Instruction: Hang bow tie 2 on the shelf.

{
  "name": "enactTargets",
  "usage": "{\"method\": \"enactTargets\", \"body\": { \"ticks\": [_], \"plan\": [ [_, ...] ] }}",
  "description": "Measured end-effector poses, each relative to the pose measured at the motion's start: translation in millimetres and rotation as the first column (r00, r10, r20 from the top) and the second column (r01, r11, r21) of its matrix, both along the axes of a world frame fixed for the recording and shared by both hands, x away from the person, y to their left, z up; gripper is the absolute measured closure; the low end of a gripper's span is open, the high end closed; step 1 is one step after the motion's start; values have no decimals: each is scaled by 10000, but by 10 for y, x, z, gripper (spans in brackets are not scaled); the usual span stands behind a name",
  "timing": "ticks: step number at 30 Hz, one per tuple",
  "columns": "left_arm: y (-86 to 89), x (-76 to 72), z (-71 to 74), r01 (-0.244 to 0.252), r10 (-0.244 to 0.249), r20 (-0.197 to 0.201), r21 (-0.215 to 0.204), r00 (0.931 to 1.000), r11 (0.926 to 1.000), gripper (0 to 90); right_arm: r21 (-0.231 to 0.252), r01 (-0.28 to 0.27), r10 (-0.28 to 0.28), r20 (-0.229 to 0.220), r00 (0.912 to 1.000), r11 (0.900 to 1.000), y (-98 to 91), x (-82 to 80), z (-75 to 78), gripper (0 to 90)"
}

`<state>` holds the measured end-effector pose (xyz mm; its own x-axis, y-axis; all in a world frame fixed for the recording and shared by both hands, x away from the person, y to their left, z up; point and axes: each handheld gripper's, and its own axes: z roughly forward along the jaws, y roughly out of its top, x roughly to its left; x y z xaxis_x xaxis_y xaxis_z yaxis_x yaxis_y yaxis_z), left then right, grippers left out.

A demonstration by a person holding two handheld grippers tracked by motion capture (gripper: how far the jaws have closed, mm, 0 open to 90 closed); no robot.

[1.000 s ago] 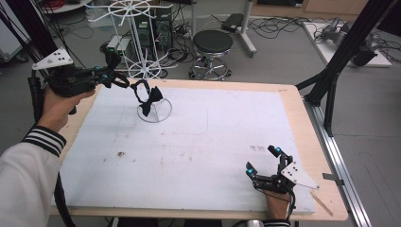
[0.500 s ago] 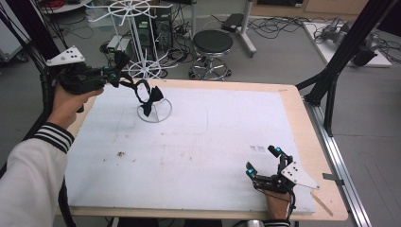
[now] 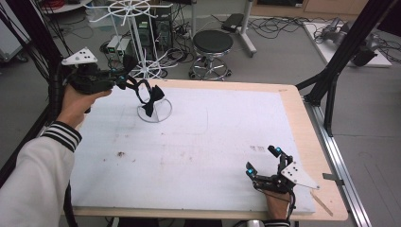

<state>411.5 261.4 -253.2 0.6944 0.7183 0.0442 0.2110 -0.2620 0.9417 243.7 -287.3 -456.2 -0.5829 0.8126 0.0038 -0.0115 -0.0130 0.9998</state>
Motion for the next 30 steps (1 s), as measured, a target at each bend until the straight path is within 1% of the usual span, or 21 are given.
{"method": "enactTargets", "body": {
  "ticks": [8, 9, 10, 11, 12, 13, 14, 15, 16, 17, 19, 20, 22, 23, 24, 25, 28, 30],
  "plan": [
    [-48, -1, -15, -65, 65, 20, 281, 10000, 9996, 751, -3, 0, 0, -5, 10000, 10000, 0, 0, -1, 7],
    [-60, -5, -17, -143, 141, 72, 294, 9999, 9995, 743, 2, 2, -2, -10, 10000, 10000, 0, -1, -1, 7],
    [-64, -6, -17, -164, 160, 142, 352, 9998, 9992, 712, 3, 2, -2, -13, 10000, 10000, 1, -1, 0, 7],
    [-69, -8, -15, -63, 55, 219, 354, 9997, 9994, 662, -3, 2, -2, -8, 10000, 10000, 0, -1, -1, 7],
    [-74, -15, -12, 286, -297, 402, 290, 9987, 9992, 579, 9, 8, -8, -14, 10000, 10000, 1, -1, 0, 7],
    [-81, -23, -12, 460, -476, 601, 278, 9971, 9986, 457, 0, 13, -13, -18, 10000, 10000, 0, -1, 0, 7],
    [-93, -40, -8, 572, -591, 817, 248, 9949, 9981, 353, -3, 7, -7, 2, 10000, 10000, -1, 1, 0, 7],
    [-102, -55, -4, 623, -645, 992, 255, 9930, 9977, 270, 9, -1, 1, 3, 10000, 10000, 0, 2, 0, 7],
    [-108, -69, -2, 717, -735, 1025, 212, 9920, 9972, 221, 6, -8, 8, 8, 10000, 10000, -2, 3, -1, 7],
    [-107, -78, 0, 752, -767, 1026, 186, 9918, 9970, 202, 24, 4, -4, -23, 10000, 10000, -1, 1, -1, 6],
    [-95, -97, 3, 691, -699, 1174, 113, 9906, 9975, 174, -6, 10, -10, -2, 10000, 10000, -1, 2, 0, 7],
    [-87, -107, 2, 711, -698, 1222, -56, 9900, 9975, 160, -7, 7, -7, 8, 10000, 10000, 0, 2, -1, 7],
    [-63, -131, 6, 744, -722, 1339, -115, 9884, 9972, 147, -17, -6, 6, 36, 10000, 10000, 0, 4, 0, 7],
    [-52, -142, 8, 758, -733, 1346, -140, 9882, 9970, 133, -4, 13, -13, -5, 10000, 10000, -1, 2, -1, 7],
    [-45, -159, 12, 665, -634, 1322, -195, 9892, 9976, 118, 4, 6, -6, -14, 10000, 10000, -1, 2, -1, 7],
    [-35, -181, 15, 635, -595, 1330, -262, 9893, 9976, 106, -5, 2, -2, -13, 10000, 10000, 0, 3, 0, 7],
    [-2, -268, -1, 738, -657, 1592, -454, 9851, 9962, 92, 1, -11, 11, -8, 10000, 10000, 0, 5, 0, 7],
    [35, -326, -45, 713, -580, 1700, -728, 9837, 9948, 90, -13, 1, -1, -7, 10000, 10000, 0, 4, 0, 7]
  ]
}}
